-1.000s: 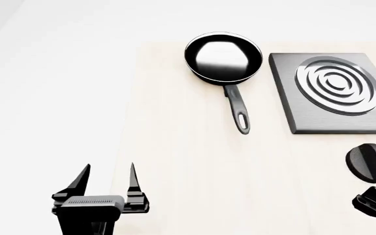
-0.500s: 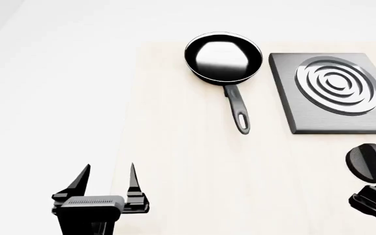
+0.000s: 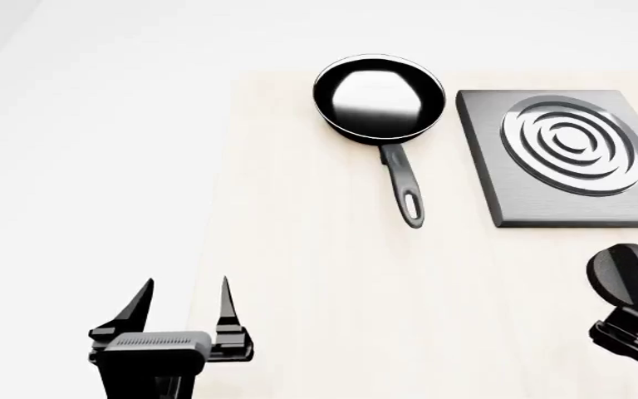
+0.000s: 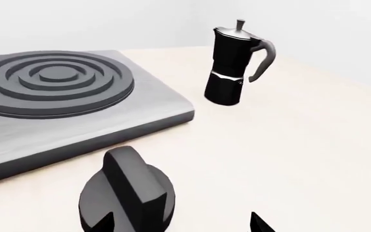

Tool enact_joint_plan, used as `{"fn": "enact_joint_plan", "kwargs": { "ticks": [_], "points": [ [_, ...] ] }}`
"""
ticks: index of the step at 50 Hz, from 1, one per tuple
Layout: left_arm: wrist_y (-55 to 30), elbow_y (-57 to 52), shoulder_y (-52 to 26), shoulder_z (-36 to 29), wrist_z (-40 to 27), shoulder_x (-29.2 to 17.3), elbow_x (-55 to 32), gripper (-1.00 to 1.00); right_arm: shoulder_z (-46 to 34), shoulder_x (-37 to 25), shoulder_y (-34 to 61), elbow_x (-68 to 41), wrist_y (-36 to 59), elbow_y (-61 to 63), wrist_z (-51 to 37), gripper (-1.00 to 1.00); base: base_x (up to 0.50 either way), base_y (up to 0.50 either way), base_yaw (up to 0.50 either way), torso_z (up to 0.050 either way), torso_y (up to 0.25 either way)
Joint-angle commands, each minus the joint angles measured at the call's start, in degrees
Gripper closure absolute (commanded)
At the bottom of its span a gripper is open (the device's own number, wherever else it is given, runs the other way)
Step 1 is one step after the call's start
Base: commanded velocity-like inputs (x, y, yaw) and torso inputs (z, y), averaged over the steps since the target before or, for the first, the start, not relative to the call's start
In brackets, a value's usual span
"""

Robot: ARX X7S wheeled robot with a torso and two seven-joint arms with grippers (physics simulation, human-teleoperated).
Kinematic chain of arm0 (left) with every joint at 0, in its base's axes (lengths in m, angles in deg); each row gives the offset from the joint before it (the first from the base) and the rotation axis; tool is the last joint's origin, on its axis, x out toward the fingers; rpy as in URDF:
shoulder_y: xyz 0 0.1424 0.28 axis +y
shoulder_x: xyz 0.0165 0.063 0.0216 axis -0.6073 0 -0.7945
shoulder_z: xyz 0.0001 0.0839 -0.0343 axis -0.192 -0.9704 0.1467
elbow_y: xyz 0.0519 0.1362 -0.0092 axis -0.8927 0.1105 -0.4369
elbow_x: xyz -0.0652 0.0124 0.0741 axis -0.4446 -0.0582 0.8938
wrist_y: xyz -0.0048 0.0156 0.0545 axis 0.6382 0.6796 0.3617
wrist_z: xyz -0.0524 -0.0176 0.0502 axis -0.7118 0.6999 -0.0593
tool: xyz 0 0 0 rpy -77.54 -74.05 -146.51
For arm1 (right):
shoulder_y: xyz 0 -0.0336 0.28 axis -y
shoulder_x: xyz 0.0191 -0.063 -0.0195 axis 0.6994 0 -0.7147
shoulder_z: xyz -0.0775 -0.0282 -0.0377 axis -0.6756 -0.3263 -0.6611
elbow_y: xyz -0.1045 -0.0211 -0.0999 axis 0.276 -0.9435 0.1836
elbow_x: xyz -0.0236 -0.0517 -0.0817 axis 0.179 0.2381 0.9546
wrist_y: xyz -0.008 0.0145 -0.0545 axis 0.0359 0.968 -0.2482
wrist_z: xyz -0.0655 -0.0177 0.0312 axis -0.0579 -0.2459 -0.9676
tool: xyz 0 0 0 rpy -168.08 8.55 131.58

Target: Turn on the stove and put the frying pan on it.

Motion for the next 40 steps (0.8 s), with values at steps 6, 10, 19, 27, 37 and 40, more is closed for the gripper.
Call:
{"fn": "enact_joint_plan", "kwargs": {
  "ticks": [6, 10, 19, 27, 37, 40],
  "points": [
    [0.1, 0.1, -0.1, -0.4, -0.3, -0.2, -0.2, -1.0, 0.2, -0.9, 1.5, 0.1, 0.3, -2.0, -0.1, -1.0, 0.0, 0.0, 0.0, 0.0, 0.0],
    [0.2, 0.2, -0.1, -0.4, -0.3, -0.3, -0.3, -1.0, 0.0, -1.3, 2.1, 0.3, 0.5, -2.8, 0.0, -1.0, 0.0, 0.0, 0.0, 0.0, 0.0],
    [0.2, 0.1, 0.0, -0.6, -0.5, -0.5, -0.3, -1.0, -0.5, -1.6, 3.5, 0.5, 0.7, -4.0, 0.1, -1.0, 0.0, 0.0, 0.0, 0.0, 0.0],
    [0.2, 0.0, -0.1, -0.7, -0.7, -0.6, -0.5, -1.0, -0.8, -1.6, 4.1, 0.8, 0.4, -5.7, 0.3, -1.0, 0.0, 0.0, 0.0, 0.0, 0.0],
    [0.3, 0.1, -0.2, -0.9, -0.8, -0.7, -0.5, -1.0, -1.3, -1.7, 5.2, 1.3, 0.0, -8.0, 0.6, -1.0, 0.0, 0.0, 0.0, 0.0, 0.0],
    [0.4, 0.2, -0.2, -1.0, -0.9, -0.7, -0.5, -1.0, -1.4, -1.7, 5.4, 1.4, -0.1, -8.4, 0.6, -1.0, 0.0, 0.0, 0.0, 0.0, 0.0]
  ]
}}
